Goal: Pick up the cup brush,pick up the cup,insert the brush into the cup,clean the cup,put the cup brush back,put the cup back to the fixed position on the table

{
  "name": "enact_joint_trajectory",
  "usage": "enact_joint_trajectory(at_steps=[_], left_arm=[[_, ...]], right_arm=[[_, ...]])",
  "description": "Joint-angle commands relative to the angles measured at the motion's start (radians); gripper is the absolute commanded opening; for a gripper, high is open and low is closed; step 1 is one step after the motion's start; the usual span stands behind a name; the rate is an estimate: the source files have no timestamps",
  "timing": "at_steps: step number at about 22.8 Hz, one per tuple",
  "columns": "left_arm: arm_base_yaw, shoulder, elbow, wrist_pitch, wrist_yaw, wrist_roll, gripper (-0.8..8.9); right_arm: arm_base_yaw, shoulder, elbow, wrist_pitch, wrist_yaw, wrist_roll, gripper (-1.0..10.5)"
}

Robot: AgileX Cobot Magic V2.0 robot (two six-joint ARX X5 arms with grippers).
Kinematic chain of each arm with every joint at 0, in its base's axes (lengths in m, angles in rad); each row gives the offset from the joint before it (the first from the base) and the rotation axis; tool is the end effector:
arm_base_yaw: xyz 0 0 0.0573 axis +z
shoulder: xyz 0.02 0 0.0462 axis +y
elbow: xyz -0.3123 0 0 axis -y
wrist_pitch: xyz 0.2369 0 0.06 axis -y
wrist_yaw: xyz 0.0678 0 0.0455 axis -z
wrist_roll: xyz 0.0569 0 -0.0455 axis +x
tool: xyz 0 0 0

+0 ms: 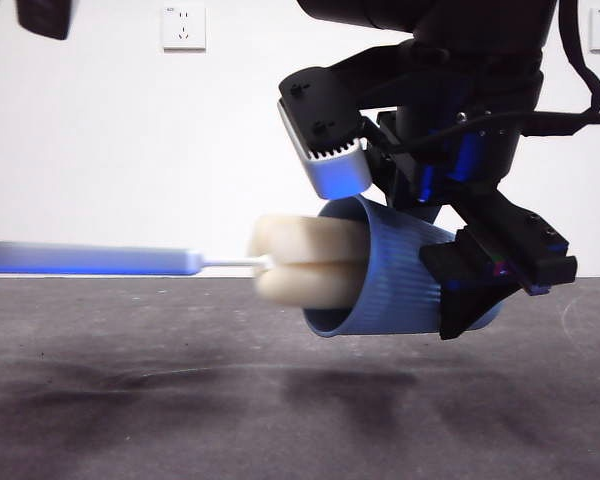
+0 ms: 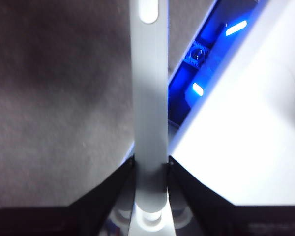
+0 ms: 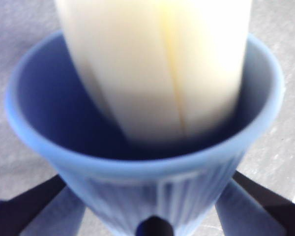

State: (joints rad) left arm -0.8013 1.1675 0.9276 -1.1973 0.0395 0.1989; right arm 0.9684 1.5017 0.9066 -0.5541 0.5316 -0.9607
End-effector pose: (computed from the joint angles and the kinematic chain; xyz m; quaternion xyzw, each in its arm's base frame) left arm 0.1086 -0.1153 0.2692 0.3118 0.5776 -0.3664 0.6595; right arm 0.1802 0.2111 0.2253 -0.7072 0.2686 0.3451 0.5555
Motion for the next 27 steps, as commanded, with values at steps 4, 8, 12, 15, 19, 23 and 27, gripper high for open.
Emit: enact_joint_trajectory(at_steps=[4,8,12,15,19,23,27], left_arm=[[0.002,0.046,-0.003,0.095,0.062,0.011,-0.09],[0.002,0.116,-0.003,0.173,0.074,0.011,-0.09],[0.002,0.177,-0.003,0.243,0.105,0.006,-0.09],[0.001,0.206,-0.003,0.286,0.126,-0.002,-0.09],[-0.004,0.221,-0.003,0.329,0.127,-0.023,-0.09],[-0.004,0.221,-0.003,0.295,0.119,-0.023,-0.09],[-0.001,0.217,-0.003,0.232,0.111,-0.011,-0.09]], right_arm=[[0.005,0.010,-0.004,0.003,-0.002,0.012,-0.1],[0.013,0.010,-0.004,0.003,-0.003,0.017,-0.1],[0.024,0.010,-0.004,0.005,-0.009,0.022,-0.1],[0.033,0.010,-0.004,0.008,-0.009,0.022,-0.1],[0.039,0.010,-0.004,0.008,-0.009,0.029,-0.1],[0.041,0.010,-0.004,0.006,-0.008,0.045,-0.1],[0.041,0.010,-0.004,0.006,-0.008,0.048,-0.1]])
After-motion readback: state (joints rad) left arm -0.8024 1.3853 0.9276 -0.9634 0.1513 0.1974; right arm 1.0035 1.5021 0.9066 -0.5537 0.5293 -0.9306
